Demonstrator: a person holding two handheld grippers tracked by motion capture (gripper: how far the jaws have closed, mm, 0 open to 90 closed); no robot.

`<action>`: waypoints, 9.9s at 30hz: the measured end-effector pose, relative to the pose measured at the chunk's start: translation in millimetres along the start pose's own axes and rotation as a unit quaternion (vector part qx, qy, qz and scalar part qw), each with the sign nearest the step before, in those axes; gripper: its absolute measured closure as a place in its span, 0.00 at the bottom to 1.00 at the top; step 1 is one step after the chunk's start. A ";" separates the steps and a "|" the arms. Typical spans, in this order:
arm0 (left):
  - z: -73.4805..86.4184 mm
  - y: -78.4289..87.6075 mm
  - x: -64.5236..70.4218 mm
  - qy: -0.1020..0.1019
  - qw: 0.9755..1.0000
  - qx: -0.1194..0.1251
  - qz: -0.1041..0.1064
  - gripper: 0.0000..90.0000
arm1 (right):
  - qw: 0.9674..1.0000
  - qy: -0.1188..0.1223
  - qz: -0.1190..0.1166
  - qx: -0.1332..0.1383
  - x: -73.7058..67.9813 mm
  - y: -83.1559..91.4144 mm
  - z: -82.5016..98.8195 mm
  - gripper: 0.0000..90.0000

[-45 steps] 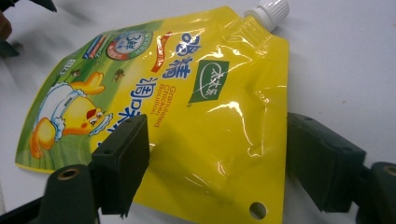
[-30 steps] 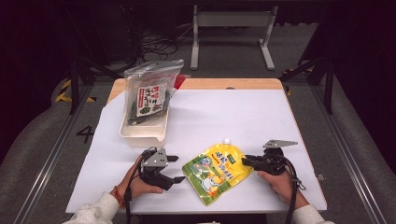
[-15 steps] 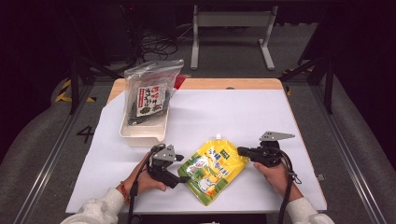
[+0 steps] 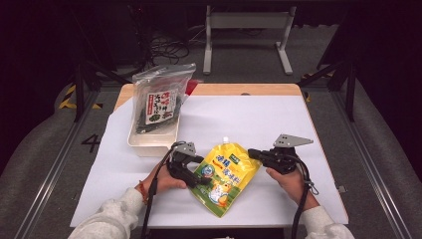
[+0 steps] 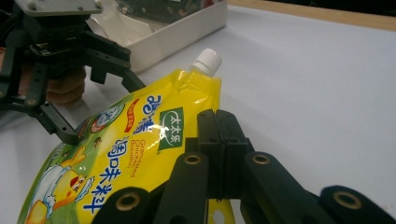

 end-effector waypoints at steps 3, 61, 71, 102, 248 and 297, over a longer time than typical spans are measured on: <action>-4.1 -2.7 -1.1 0.006 1.000 0.005 0.012 0.12 | 1.000 0.020 -0.003 0.008 -4.5 -2.5 -6.0 1.00; -58.4 61.3 35.3 -0.053 0.982 0.181 -0.007 0.96 | 0.998 0.045 0.022 0.032 -21.1 43.7 -13.6 0.42; -67.8 80.3 33.0 -0.067 0.976 0.206 -0.018 0.97 | 0.999 0.040 0.026 -0.012 -21.4 48.8 14.8 0.38; -89.8 195.7 0.6 -0.113 0.938 0.291 -0.152 0.97 | 0.993 0.083 0.005 -0.086 -41.9 29.7 49.7 0.33; 17.6 157.7 20.2 -0.080 0.946 0.174 -0.262 0.16 | 0.988 0.139 0.055 -0.040 -24.0 36.4 21.9 0.25; 32.6 59.6 52.0 -0.146 0.974 0.061 -0.163 0.10 | 0.981 0.159 0.099 -0.059 -12.6 77.9 53.3 0.17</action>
Point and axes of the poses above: each handheld gripper's, and its own axes: y roughly backward along the jaws, z roughly out of its underside, x roughly to its right, the point moved 6 cm from there along -y, roughly forward along the jaws, and after that the axes turned 14 degrees about x, right-handed, at the moved point
